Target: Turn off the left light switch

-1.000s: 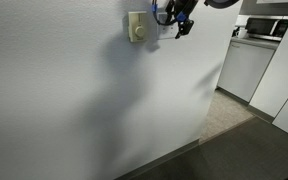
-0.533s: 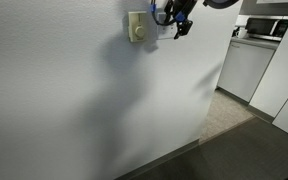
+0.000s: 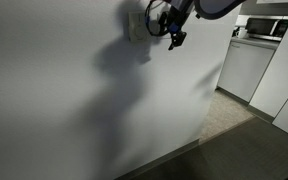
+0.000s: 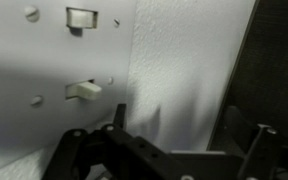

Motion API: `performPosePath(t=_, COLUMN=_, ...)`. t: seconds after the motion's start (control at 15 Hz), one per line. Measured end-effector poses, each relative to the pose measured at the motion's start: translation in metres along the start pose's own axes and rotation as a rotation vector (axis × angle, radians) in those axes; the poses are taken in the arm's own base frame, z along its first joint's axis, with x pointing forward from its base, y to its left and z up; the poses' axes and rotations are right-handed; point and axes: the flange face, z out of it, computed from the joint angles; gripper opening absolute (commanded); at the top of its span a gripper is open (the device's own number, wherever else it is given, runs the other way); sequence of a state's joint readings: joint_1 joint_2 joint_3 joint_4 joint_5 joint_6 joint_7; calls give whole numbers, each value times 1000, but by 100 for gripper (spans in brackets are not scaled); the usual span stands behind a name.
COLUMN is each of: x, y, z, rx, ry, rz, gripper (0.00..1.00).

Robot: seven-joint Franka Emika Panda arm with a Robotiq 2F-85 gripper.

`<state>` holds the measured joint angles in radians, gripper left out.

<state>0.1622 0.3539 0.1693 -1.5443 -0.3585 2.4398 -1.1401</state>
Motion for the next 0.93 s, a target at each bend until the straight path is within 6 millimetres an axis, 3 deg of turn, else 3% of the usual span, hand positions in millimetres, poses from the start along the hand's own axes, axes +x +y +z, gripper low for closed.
performPosePath(t=0.33, x=1, y=-9, z=20, rx=40, ry=12, rz=15, gripper=100)
performPosePath(t=0.93, x=2, y=-10, z=21, rx=41, ry=15, rz=10, gripper=100)
